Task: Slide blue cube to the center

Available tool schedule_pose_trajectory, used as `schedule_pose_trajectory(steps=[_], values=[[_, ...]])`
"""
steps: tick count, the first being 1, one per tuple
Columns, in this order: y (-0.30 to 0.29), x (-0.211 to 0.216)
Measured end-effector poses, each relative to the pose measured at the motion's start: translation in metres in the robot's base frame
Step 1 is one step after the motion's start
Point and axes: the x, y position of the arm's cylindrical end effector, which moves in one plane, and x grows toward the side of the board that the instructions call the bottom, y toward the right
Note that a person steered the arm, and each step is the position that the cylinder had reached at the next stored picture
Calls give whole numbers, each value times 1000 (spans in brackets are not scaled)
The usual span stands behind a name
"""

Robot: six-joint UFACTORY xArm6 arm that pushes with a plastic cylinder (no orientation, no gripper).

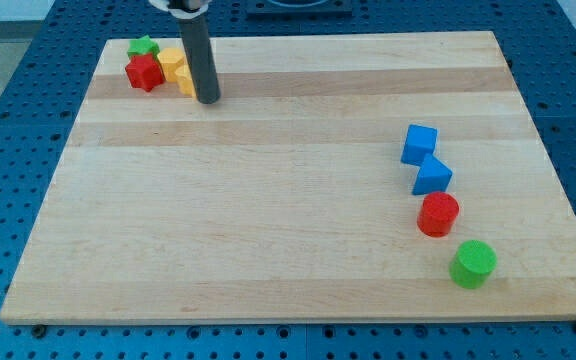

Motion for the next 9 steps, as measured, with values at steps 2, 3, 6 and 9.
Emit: schedule_pose_trajectory(steps=[2, 3, 6, 9], values=[[-22, -4], [-18, 4], [35, 48], [131, 73]])
